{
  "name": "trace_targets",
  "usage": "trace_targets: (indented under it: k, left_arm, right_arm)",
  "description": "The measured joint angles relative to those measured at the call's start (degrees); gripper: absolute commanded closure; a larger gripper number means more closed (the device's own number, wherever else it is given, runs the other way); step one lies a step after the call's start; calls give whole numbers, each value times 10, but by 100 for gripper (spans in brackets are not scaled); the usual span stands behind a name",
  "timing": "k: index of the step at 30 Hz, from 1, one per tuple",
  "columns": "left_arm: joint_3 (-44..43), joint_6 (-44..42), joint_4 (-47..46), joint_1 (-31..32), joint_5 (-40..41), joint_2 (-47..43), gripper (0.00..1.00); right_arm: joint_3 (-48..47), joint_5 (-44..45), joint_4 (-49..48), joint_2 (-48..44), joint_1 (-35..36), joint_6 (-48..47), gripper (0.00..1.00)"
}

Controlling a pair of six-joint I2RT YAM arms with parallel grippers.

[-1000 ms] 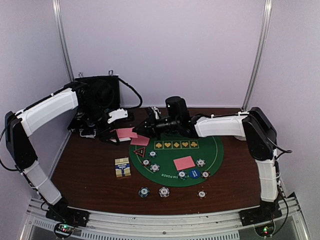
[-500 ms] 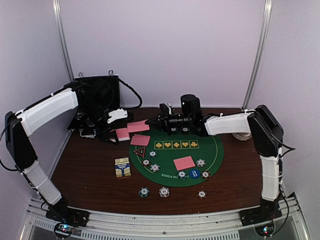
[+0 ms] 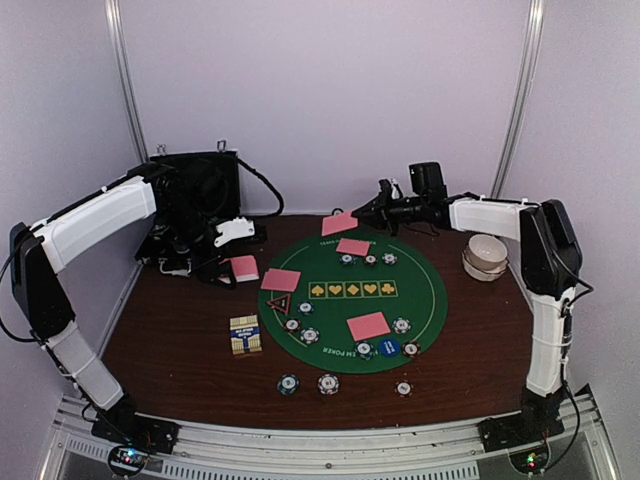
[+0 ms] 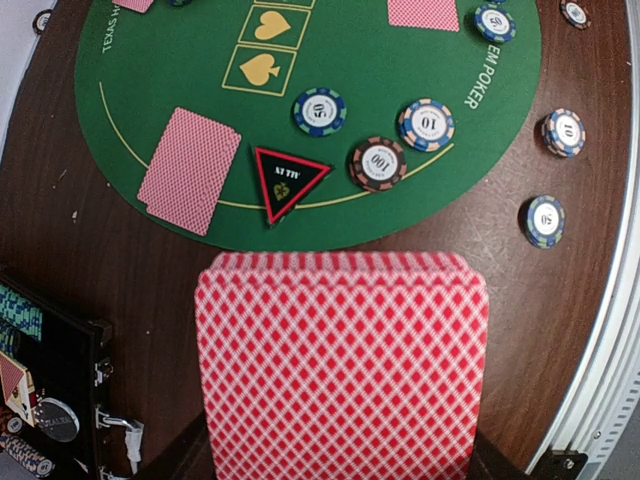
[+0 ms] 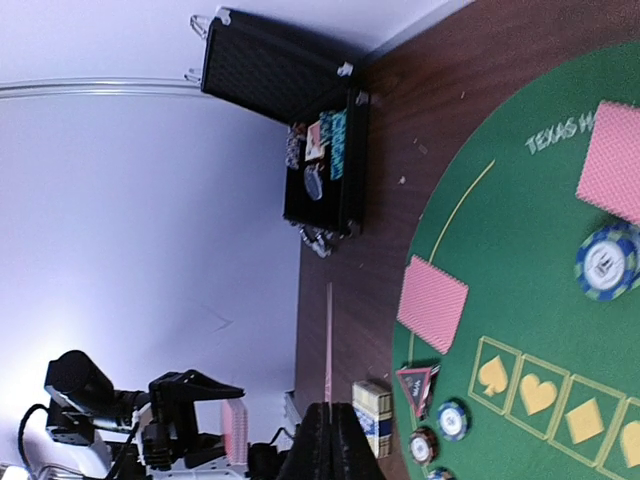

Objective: Distribute texas hold em gaming equipment

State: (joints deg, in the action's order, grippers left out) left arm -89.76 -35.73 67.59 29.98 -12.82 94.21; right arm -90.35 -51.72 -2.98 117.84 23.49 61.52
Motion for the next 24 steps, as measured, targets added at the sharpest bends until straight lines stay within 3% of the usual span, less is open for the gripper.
trace_targets:
  k: [12, 24]
  left_arm:
    - [0, -4, 0, 0, -1, 0, 100]
    - [0, -4, 0, 0, -3, 0, 100]
  right_arm:
    - [-200, 102, 214, 125, -40, -176, 100]
    - [-303, 154, 257, 227, -40, -201, 100]
